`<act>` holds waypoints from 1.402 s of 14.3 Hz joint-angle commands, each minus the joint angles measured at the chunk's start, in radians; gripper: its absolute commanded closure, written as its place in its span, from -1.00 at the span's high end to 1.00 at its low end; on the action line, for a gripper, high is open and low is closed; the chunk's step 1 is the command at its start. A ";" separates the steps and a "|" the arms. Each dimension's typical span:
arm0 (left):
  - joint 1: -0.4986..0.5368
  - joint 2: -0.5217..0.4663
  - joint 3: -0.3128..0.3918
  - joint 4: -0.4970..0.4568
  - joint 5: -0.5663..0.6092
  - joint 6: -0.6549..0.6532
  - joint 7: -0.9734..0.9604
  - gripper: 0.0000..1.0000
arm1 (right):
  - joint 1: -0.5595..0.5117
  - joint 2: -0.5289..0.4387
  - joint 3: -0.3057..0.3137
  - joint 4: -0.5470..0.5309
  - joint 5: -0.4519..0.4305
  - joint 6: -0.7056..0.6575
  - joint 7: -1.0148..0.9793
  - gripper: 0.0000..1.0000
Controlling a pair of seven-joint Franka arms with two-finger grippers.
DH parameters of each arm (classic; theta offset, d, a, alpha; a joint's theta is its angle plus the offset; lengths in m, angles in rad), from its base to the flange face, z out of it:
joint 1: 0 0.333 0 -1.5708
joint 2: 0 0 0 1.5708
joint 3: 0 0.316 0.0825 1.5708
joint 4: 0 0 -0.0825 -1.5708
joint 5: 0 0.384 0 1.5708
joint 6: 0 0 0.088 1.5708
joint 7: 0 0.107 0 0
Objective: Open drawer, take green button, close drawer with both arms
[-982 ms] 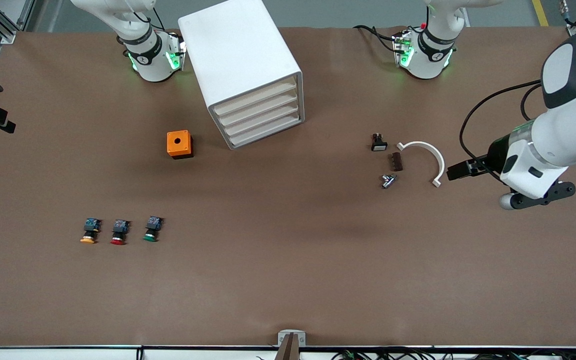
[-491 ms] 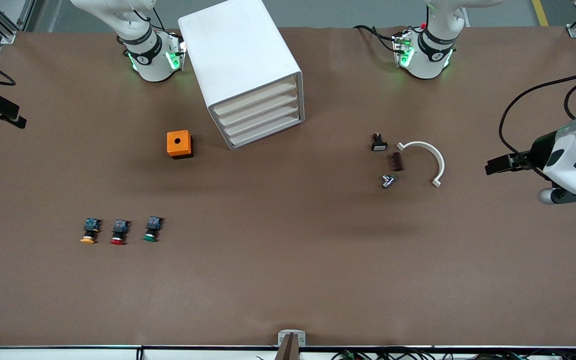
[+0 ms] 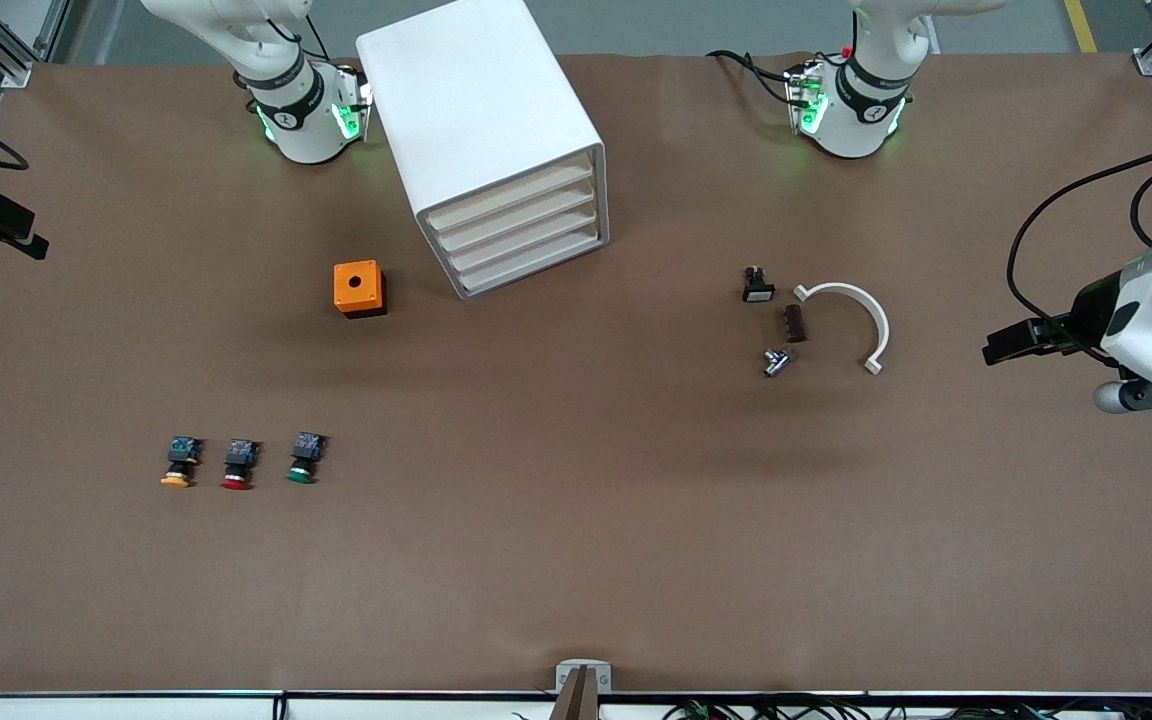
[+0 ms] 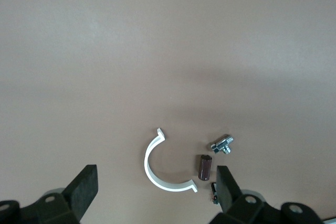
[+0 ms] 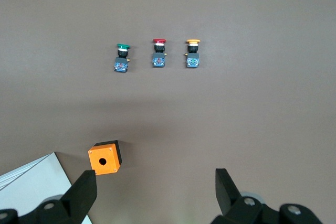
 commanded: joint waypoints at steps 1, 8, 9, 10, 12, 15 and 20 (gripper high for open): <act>-0.002 -0.093 0.006 -0.094 0.020 0.027 0.012 0.99 | 0.022 -0.066 -0.010 -0.074 -0.006 0.037 -0.011 1.00; -0.002 -0.219 -0.005 -0.220 0.020 0.106 0.012 0.99 | 0.036 -0.088 -0.030 -0.102 -0.006 0.060 -0.013 1.00; -0.002 -0.225 -0.003 -0.218 0.020 0.116 0.012 0.99 | 0.036 -0.086 -0.028 -0.099 -0.006 0.060 -0.013 1.00; -0.002 -0.228 -0.003 -0.211 0.020 0.122 0.012 0.99 | 0.035 -0.086 -0.026 -0.099 -0.005 0.057 -0.013 1.00; -0.003 -0.216 -0.005 -0.186 0.020 0.124 0.012 0.99 | 0.033 -0.086 -0.025 -0.097 -0.006 0.057 -0.013 1.00; -0.003 -0.215 -0.005 -0.180 0.020 0.124 0.012 0.99 | 0.033 -0.083 -0.025 -0.093 -0.012 0.059 -0.014 1.00; -0.005 -0.205 -0.005 -0.145 0.020 0.120 0.012 0.99 | 0.035 -0.085 -0.025 -0.093 -0.006 0.059 -0.011 1.00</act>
